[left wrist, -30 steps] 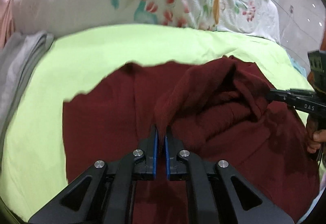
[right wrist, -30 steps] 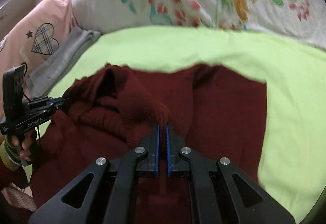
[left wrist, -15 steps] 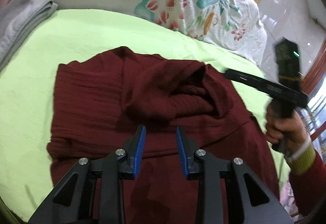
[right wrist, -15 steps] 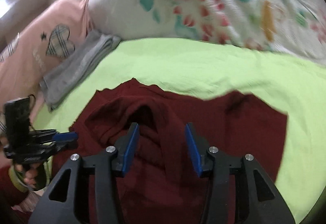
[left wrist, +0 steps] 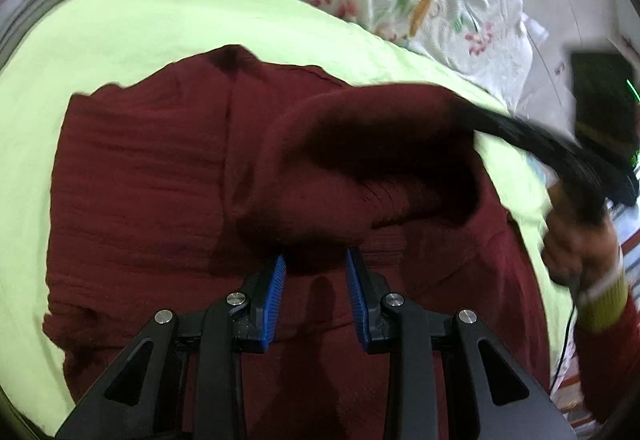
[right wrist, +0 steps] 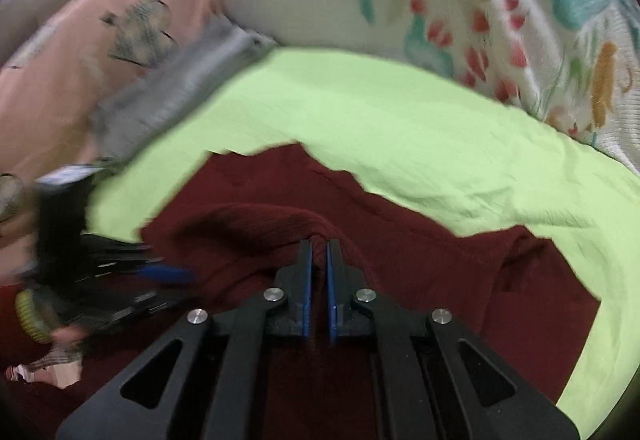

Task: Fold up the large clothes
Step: 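Fold the hood down onto the body with the left tool while the right tool grasps the hem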

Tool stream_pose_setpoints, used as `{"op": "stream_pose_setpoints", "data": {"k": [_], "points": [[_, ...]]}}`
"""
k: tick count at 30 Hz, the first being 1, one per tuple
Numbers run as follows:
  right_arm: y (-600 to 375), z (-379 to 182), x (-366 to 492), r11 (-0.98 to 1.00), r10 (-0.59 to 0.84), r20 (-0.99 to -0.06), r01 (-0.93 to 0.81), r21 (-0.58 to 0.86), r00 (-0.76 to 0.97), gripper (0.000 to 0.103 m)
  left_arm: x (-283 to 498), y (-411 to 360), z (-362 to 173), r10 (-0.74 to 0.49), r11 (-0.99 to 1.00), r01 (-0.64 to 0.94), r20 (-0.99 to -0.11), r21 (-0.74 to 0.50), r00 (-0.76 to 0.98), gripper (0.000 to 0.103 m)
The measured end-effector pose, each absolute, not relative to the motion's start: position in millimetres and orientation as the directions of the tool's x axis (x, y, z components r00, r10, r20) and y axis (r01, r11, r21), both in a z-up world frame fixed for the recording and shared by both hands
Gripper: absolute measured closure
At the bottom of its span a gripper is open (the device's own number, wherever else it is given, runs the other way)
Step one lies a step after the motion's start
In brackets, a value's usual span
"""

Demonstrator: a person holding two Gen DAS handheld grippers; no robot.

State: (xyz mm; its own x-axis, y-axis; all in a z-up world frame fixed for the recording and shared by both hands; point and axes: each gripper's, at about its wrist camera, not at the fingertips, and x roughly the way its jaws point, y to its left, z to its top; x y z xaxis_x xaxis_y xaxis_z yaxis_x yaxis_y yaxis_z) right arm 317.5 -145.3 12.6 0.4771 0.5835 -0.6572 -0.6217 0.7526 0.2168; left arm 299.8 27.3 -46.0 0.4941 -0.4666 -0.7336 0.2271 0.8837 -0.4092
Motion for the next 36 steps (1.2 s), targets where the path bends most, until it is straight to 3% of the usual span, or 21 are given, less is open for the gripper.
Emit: {"op": "stream_pose_setpoints", "data": {"k": [4, 6, 8, 14, 20, 25, 27, 28, 29, 31, 33, 36], "points": [[-148, 1, 262, 0.718, 0.610, -0.675, -0.649, 0.250, 0.415, 0.091, 291, 42, -43, -0.479, 0.872, 0.193, -0.704, -0.450, 0.524, 0.071], [-155, -15, 244, 0.719, 0.619, -0.690, -0.626, 0.303, 0.377, 0.065, 284, 51, -41, -0.480, 0.868, 0.175, -0.698, -0.464, 0.531, 0.067], [-168, -26, 231, 0.757, 0.601, -0.688, -0.566, 0.326, 0.408, 0.057, 276, 60, -38, -0.482, 0.864, 0.161, -0.691, -0.477, 0.538, 0.060], [-224, -33, 222, 0.794, 0.603, -0.600, -0.328, 0.511, 0.525, 0.057, 266, 90, -32, -0.557, 0.791, 0.119, -0.626, -0.601, 0.546, 0.042], [-264, -52, 245, 0.778, 0.528, -0.607, -0.052, 0.626, 0.594, 0.057, 279, 103, -38, -0.650, 0.676, 0.061, -0.556, -0.734, 0.517, 0.040], [-264, -68, 269, 0.741, 0.534, -0.607, 0.021, 0.672, 0.589, 0.057, 293, 95, -53, -0.676, 0.646, 0.026, -0.556, -0.763, 0.484, 0.040], [-258, -77, 276, 0.745, 0.535, -0.631, 0.037, 0.666, 0.562, 0.059, 298, 89, -60, -0.668, 0.656, 0.015, -0.571, -0.755, 0.478, 0.043], [-254, -79, 279, 0.747, 0.539, -0.638, 0.037, 0.664, 0.549, 0.069, 300, 87, -61, -0.656, 0.668, 0.011, -0.582, -0.744, 0.480, 0.050], [-250, -79, 279, 0.748, 0.545, -0.637, 0.027, 0.663, 0.546, 0.099, 301, 83, -61, -0.647, 0.681, 0.018, -0.589, -0.732, 0.485, 0.067], [-249, -68, 272, 0.755, 0.533, -0.617, 0.003, 0.655, 0.579, 0.099, 302, 77, -58, -0.634, 0.705, 0.038, -0.605, -0.708, 0.483, 0.092], [-254, -59, 263, 0.765, 0.516, -0.602, -0.012, 0.644, 0.609, 0.099, 298, 72, -50, -0.591, 0.752, 0.065, -0.627, -0.656, 0.507, 0.091], [-261, -61, 258, 0.815, 0.448, -0.654, 0.022, 0.579, 0.609, 0.099, 295, 61, -52, -0.512, 0.829, 0.077, -0.697, -0.554, 0.502, 0.094]]}}
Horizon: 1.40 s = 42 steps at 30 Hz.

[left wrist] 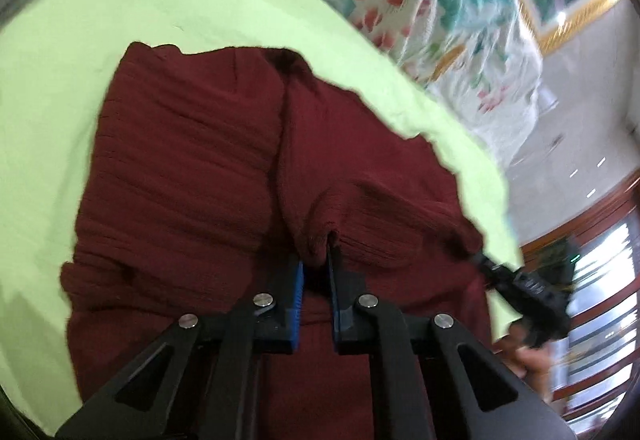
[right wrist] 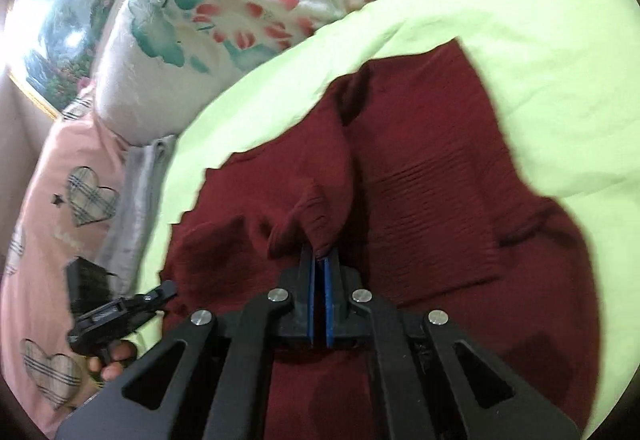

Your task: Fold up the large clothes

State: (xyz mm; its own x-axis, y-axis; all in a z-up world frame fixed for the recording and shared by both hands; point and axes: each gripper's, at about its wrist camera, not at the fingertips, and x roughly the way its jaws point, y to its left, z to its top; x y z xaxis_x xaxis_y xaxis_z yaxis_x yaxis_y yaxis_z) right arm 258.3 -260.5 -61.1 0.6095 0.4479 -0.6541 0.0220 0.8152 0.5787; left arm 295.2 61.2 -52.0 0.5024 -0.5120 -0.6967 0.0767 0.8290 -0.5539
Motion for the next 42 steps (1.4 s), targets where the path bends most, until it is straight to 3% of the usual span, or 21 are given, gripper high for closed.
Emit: {"op": "stream_pose_setpoints", "data": {"k": [3, 4, 7, 10, 14, 18, 21, 22, 23, 26, 36, 39, 42], "points": [[-264, -81, 260, 0.821, 0.431, -0.705, 0.080, 0.566, 0.563, 0.099, 295, 52, -62, -0.463, 0.869, 0.080, -0.748, -0.488, 0.475, 0.095], [-265, -83, 259, 0.821, 0.430, -0.707, 0.084, 0.565, 0.562, 0.099, 292, 47, -63, -0.449, 0.882, 0.090, -0.762, -0.463, 0.467, 0.102], [-269, -75, 250, 0.818, 0.404, -0.700, 0.109, 0.564, 0.589, 0.094, 284, 43, -58, -0.449, 0.886, 0.125, -0.761, -0.446, 0.469, 0.102], [-269, -54, 235, 0.831, 0.369, -0.663, 0.089, 0.549, 0.651, 0.090, 277, 42, -54, -0.451, 0.887, 0.142, -0.759, -0.439, 0.470, 0.102], [-251, -42, 230, 0.822, 0.440, -0.619, -0.013, 0.570, 0.651, 0.090, 267, 48, -48, -0.468, 0.876, 0.136, -0.744, -0.464, 0.477, 0.101], [-242, -65, 237, 0.835, 0.438, -0.693, 0.026, 0.550, 0.573, 0.090, 248, 56, -43, -0.446, 0.884, 0.116, -0.745, -0.452, 0.496, 0.101], [-246, -66, 225, 0.815, 0.459, -0.672, 0.025, 0.578, 0.581, 0.090, 223, 75, -35, -0.452, 0.873, 0.095, -0.721, -0.478, 0.526, 0.088], [-247, -64, 220, 0.817, 0.458, -0.669, 0.018, 0.576, 0.586, 0.090, 213, 83, -33, -0.445, 0.872, 0.078, -0.715, -0.483, 0.539, 0.076], [-248, -61, 212, 0.817, 0.460, -0.663, 0.010, 0.576, 0.591, 0.086, 201, 93, -31, -0.431, 0.872, 0.057, -0.709, -0.485, 0.558, 0.072], [-256, -56, 188, 0.812, 0.456, -0.645, 0.011, 0.584, 0.613, 0.069, 170, 115, -31, -0.420, 0.862, 0.019, -0.694, -0.506, 0.585, 0.068], [-288, -62, 114, 0.833, 0.365, -0.663, 0.089, 0.546, 0.654, 0.067, 100, 142, -58, -0.355, 0.889, -0.043, -0.744, -0.457, 0.565, 0.050], [-306, -57, 92, 0.852, 0.303, -0.665, 0.119, 0.510, 0.682, 0.058, 88, 139, -71, -0.368, 0.887, -0.038, -0.754, -0.460, 0.544, 0.046], [-327, -55, 73, 0.854, 0.250, -0.661, 0.161, 0.495, 0.707, 0.055, 78, 129, -74, -0.381, 0.894, 0.006, -0.753, -0.448, 0.537, 0.042]]}}
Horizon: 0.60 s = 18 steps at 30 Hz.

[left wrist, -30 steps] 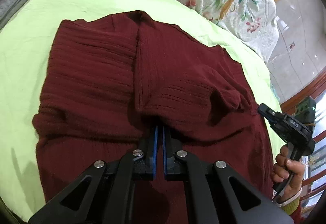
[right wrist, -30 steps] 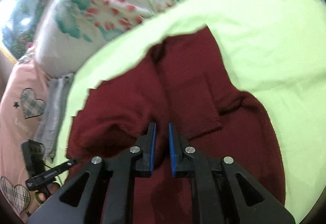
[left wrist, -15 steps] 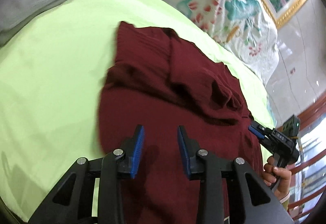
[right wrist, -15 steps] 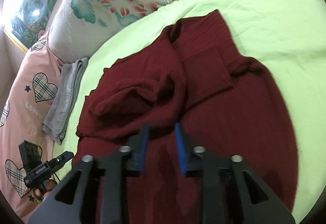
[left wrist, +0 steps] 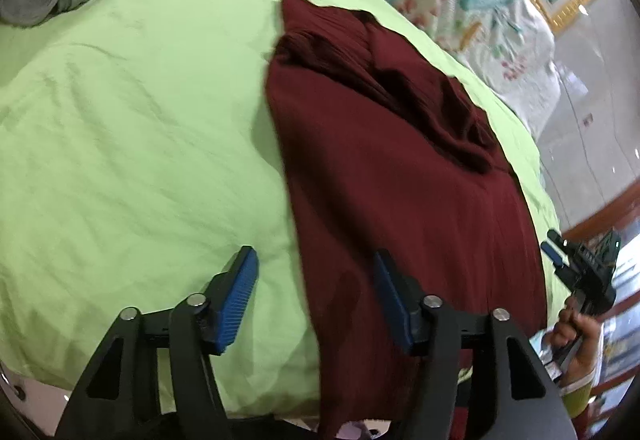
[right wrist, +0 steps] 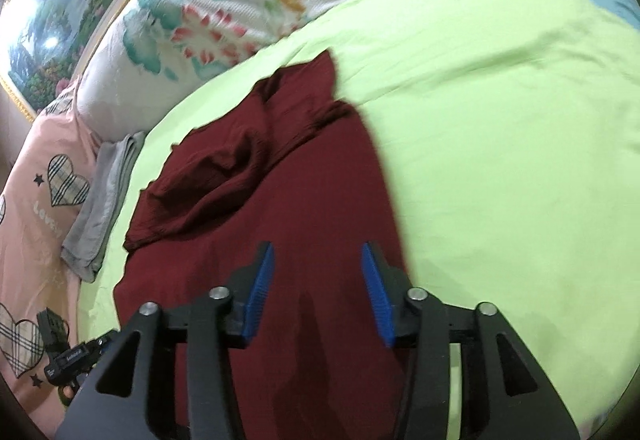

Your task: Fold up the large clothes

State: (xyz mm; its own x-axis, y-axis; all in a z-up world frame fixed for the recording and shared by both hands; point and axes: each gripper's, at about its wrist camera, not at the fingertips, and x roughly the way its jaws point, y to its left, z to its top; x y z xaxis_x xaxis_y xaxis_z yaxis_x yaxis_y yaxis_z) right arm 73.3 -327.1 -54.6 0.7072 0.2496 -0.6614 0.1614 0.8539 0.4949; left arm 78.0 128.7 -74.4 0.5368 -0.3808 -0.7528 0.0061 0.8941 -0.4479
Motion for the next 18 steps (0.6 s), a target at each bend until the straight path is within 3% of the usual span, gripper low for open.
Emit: {"op": "stream_pose_setpoints", "data": {"k": [4, 6, 8, 11, 13, 14, 18], "points": [[-353, -67, 59, 0.830, 0.229, -0.680, 0.226, 0.510, 0.696, 0.054, 71, 119, -78, -0.423, 0.886, 0.062, -0.746, -0.459, 0.515, 0.043], [-357, -80, 55, 0.813, 0.277, -0.690, 0.220, 0.540, 0.668, 0.054, 68, 118, -80, -0.446, 0.875, 0.078, -0.732, -0.478, 0.514, 0.052], [-352, -81, 49, 0.812, 0.317, -0.669, 0.173, 0.558, 0.672, 0.054, 68, 118, -86, -0.482, 0.856, 0.088, -0.724, -0.510, 0.494, 0.078], [-340, -83, 47, 0.785, 0.417, -0.640, 0.099, 0.611, 0.645, 0.054, 65, 120, -91, -0.520, 0.831, 0.090, -0.708, -0.549, 0.479, 0.099], [-333, -84, 46, 0.771, 0.460, -0.631, 0.072, 0.633, 0.625, 0.074, 63, 117, -89, -0.512, 0.835, 0.089, -0.710, -0.543, 0.483, 0.100], [-331, -87, 45, 0.762, 0.475, -0.632, 0.072, 0.643, 0.612, 0.099, 59, 115, -83, -0.496, 0.847, 0.097, -0.712, -0.523, 0.497, 0.100], [-346, -87, 26, 0.724, 0.496, -0.590, 0.072, 0.686, 0.637, 0.099, 38, 126, -59, -0.492, 0.849, 0.131, -0.674, -0.513, 0.551, 0.101]]}}
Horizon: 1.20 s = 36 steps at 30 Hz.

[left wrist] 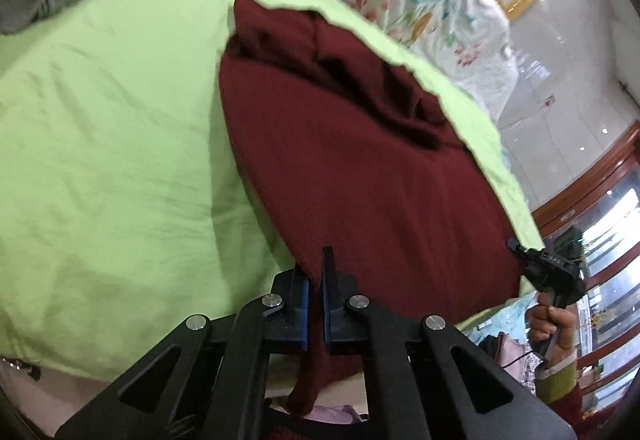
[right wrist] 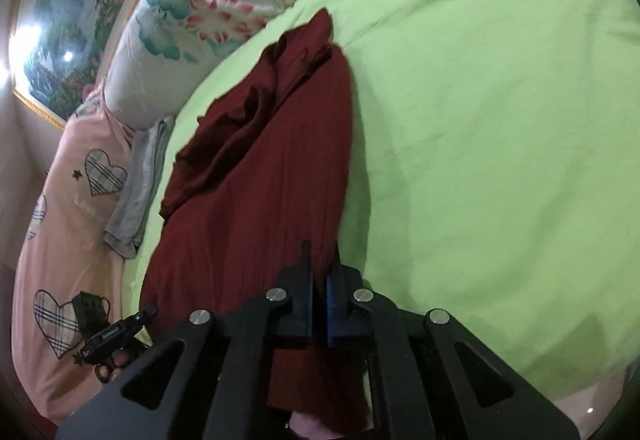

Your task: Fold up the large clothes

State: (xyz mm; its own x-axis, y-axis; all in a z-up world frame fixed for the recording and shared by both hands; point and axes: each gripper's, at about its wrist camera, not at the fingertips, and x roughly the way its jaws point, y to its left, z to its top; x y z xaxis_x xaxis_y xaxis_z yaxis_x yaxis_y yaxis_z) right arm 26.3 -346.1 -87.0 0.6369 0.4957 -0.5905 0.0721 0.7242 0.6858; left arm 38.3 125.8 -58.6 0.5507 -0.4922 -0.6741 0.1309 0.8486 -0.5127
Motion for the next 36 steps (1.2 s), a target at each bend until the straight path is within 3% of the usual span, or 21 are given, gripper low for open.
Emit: {"op": "stream_pose_setpoints", "data": {"k": [7, 9, 10, 11, 14, 16, 19, 25, 36], "points": [[-355, -103, 26, 0.650, 0.579, -0.544, 0.059, 0.758, 0.608, 0.096, 39, 126, -76, -0.503, 0.844, 0.113, -0.703, -0.524, 0.502, 0.100], [-357, -104, 28, 0.639, 0.596, -0.535, 0.049, 0.767, 0.599, 0.095, 43, 123, -82, -0.510, 0.842, 0.108, -0.716, -0.529, 0.477, 0.088], [-357, -104, 28, 0.637, 0.608, -0.531, 0.036, 0.770, 0.591, 0.095, 45, 121, -86, -0.519, 0.840, 0.111, -0.726, -0.531, 0.451, 0.071], [-357, -104, 29, 0.640, 0.620, -0.532, 0.020, 0.768, 0.577, 0.094, 45, 120, -89, -0.536, 0.830, 0.122, -0.720, -0.544, 0.441, 0.062], [-351, -105, 28, 0.650, 0.657, -0.539, -0.034, 0.759, 0.527, 0.093, 44, 115, -89, -0.573, 0.810, 0.162, -0.698, -0.564, 0.429, 0.052], [-343, -108, 27, 0.642, 0.689, -0.533, -0.073, 0.763, 0.492, 0.092, 44, 109, -89, -0.558, 0.823, 0.184, -0.707, -0.537, 0.434, 0.055], [-331, -109, 26, 0.655, 0.697, -0.539, -0.116, 0.746, 0.472, 0.092, 44, 96, -89, -0.529, 0.846, 0.207, -0.725, -0.491, 0.441, 0.099], [-334, -93, 27, 0.623, 0.718, -0.473, -0.167, 0.764, 0.511, 0.097, 42, 105, -80, -0.519, 0.847, 0.181, -0.703, -0.501, 0.486, 0.099], [-333, -43, 65, 0.564, 0.732, -0.332, -0.255, 0.786, 0.595, 0.097, 68, 129, -13, -0.558, 0.796, 0.209, -0.557, -0.567, 0.615, 0.100]]}}
